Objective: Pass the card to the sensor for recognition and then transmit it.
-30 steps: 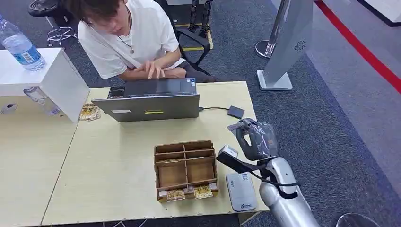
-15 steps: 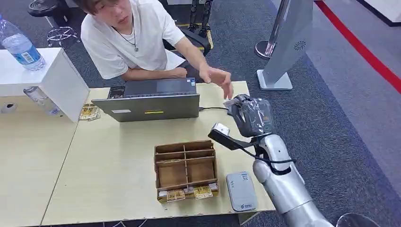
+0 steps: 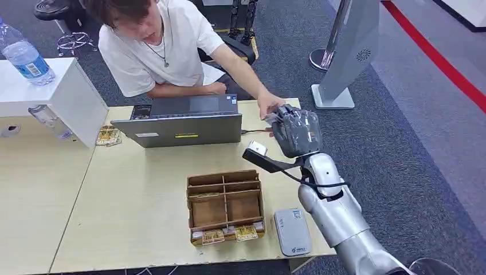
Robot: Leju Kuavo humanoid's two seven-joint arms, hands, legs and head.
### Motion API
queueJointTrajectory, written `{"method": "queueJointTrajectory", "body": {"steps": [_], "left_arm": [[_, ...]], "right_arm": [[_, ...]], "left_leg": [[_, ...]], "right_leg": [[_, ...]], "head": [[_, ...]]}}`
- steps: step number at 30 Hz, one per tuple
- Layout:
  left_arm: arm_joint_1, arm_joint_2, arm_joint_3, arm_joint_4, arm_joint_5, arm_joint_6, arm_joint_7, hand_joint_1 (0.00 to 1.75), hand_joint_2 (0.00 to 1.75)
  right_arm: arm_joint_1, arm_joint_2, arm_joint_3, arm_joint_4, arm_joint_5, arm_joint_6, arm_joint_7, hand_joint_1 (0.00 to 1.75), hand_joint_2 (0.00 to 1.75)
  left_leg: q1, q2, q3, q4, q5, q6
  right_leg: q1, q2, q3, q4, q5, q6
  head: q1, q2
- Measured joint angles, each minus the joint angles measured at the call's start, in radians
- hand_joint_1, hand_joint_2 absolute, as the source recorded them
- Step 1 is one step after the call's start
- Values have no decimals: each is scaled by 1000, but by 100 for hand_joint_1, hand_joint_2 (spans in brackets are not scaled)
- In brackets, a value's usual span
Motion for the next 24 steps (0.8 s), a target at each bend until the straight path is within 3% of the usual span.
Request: {"method": "queueJointTrajectory", "body": {"steps": [21,24], "left_arm": [[2,0,2,0,11,-1,0,0,0],[5,1,5,0,20,2,0,0,0]], "right_arm": [[-3,2,11,22,12,-4,12,0,175],[62,-2,13,-49,-51,-3,-44,0,175]], "left_leg": [[0,0,0,0,0,0],[0,0,0,0,0,0]], "right_leg": [[0,0,0,0,0,0],[0,0,-1,0,0,0]], "head": [[0,0],[0,0]]}}
